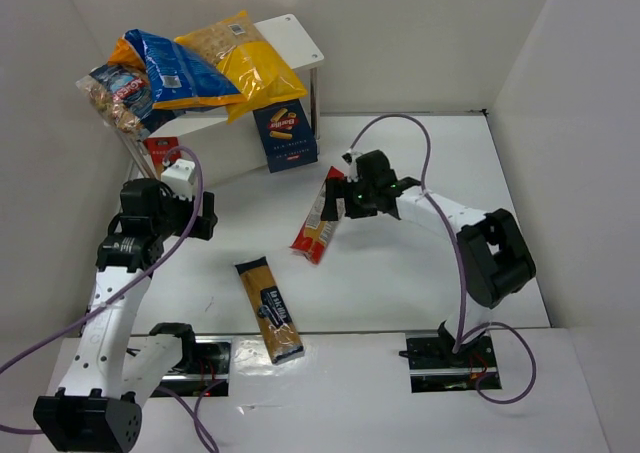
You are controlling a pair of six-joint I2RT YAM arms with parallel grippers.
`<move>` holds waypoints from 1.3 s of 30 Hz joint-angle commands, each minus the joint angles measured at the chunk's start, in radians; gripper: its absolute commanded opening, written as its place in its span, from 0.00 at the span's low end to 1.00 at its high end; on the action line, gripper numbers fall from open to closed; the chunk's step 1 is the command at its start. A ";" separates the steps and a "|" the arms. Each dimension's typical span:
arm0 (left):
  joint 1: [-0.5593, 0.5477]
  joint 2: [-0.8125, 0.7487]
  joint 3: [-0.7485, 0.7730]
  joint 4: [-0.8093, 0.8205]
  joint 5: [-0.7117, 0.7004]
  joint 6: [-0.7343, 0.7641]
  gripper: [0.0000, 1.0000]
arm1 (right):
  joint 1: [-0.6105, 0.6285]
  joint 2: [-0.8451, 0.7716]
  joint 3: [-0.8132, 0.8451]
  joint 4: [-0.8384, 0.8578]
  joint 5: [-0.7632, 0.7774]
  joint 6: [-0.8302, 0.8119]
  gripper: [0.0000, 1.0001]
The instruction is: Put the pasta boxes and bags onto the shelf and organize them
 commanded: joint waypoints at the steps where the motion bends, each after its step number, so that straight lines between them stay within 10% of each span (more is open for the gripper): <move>1: 0.012 0.007 -0.005 0.021 0.030 0.006 1.00 | 0.123 0.029 0.039 0.129 0.171 0.176 1.00; 9: 0.012 0.018 -0.005 0.021 0.030 0.006 1.00 | 0.183 0.219 0.144 0.009 0.432 0.296 1.00; 25: 0.012 -0.019 -0.005 0.021 0.039 0.015 1.00 | 0.279 0.380 0.184 -0.043 0.411 0.270 0.92; 27: 0.012 -0.019 -0.005 0.021 0.039 0.015 1.00 | 0.301 0.420 0.198 -0.057 0.411 0.249 0.84; 30: 0.012 -0.019 -0.005 0.021 0.039 0.015 1.00 | 0.301 0.465 0.231 -0.089 0.399 0.198 0.44; 31: 0.012 -0.019 -0.005 0.021 0.039 0.015 1.00 | 0.301 0.465 0.247 -0.121 0.399 0.160 0.17; 33: 0.012 -0.019 -0.005 0.031 0.039 0.015 1.00 | 0.301 0.477 0.288 -0.149 0.434 0.108 0.00; 39: 0.012 -0.028 -0.005 0.031 0.039 0.015 1.00 | 0.258 0.433 0.302 -0.267 0.480 -0.099 0.00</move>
